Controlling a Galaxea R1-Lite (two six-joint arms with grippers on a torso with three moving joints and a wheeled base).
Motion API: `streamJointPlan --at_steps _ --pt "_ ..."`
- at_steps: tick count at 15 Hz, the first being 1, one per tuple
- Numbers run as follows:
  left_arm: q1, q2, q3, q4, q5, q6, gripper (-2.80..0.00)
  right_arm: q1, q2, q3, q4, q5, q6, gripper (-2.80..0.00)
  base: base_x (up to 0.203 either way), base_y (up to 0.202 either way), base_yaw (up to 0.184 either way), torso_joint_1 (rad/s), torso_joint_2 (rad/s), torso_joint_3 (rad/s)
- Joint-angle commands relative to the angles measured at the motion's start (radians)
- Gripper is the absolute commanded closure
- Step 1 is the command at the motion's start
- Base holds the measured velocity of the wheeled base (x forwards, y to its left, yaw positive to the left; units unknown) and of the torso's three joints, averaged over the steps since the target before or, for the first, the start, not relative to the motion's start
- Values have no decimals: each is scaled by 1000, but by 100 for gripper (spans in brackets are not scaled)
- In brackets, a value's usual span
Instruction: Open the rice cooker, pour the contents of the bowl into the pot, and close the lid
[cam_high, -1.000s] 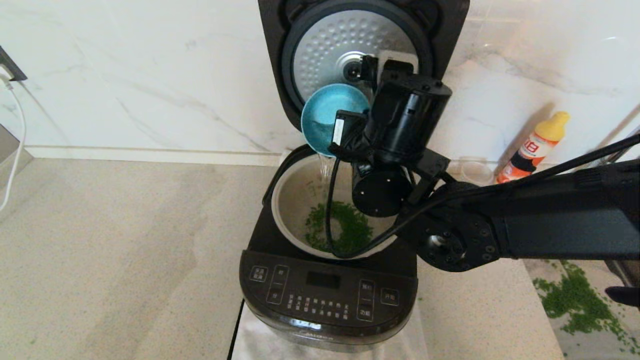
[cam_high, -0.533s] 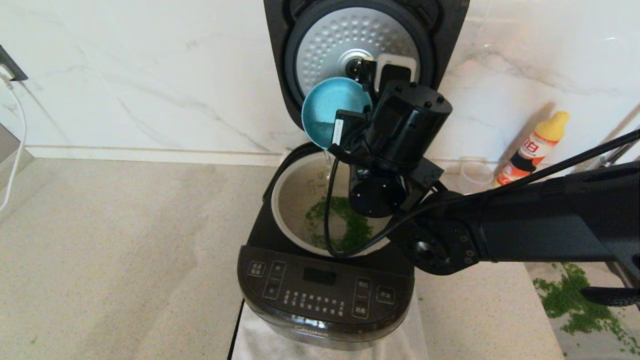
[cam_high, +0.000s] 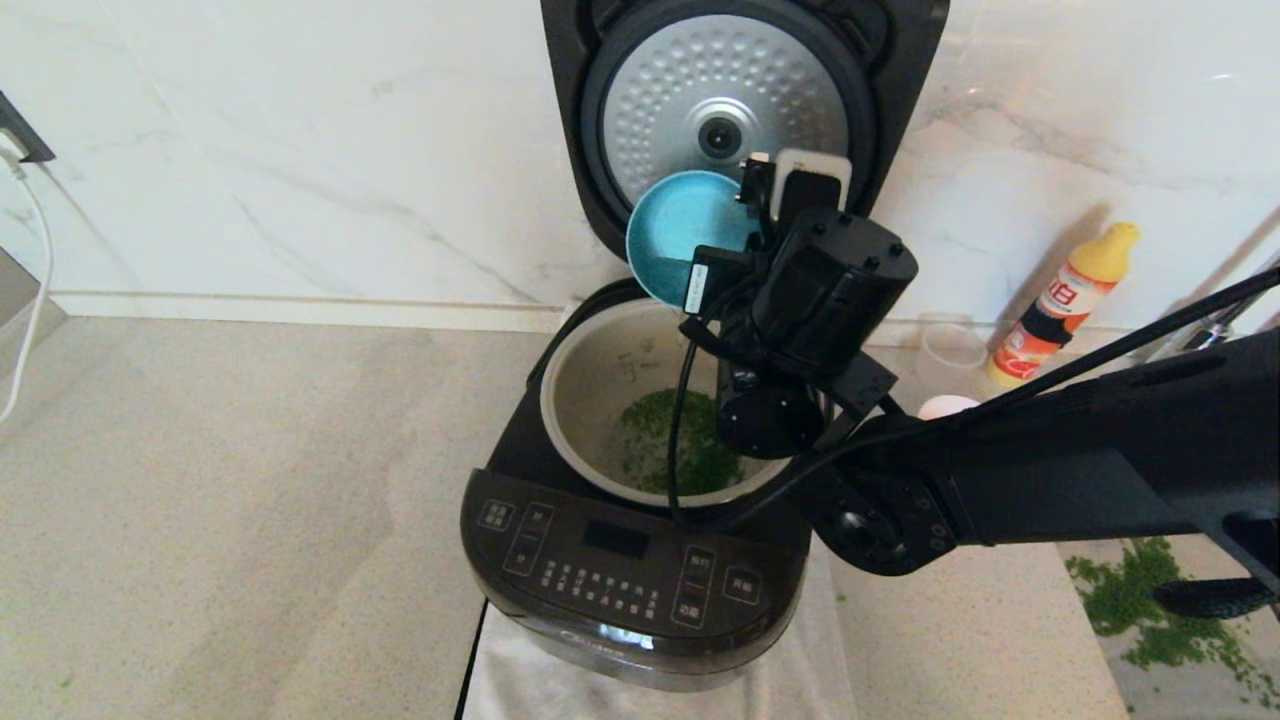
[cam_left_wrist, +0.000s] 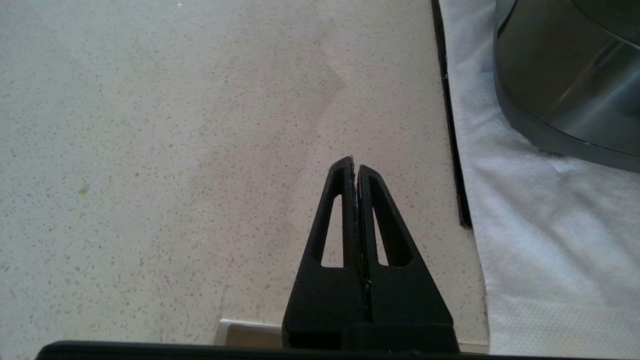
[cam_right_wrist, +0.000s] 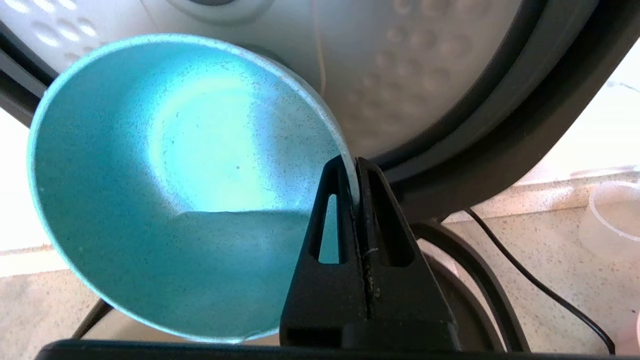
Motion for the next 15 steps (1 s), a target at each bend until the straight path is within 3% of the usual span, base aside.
streamJointPlan --at_steps 1,7,15 --pt "0 1 -1 0 0 0 0 22 -4 30 -32 -4 -18 0 0 0 0 0 0 0" --pt "0 1 -1 0 0 0 0 56 45 36 -295 23 -241 0 0 0 0 0 0 0" --pt "0 1 0 0 0 0 0 86 29 97 -369 59 -282 0 0 0 0 0 0 0"
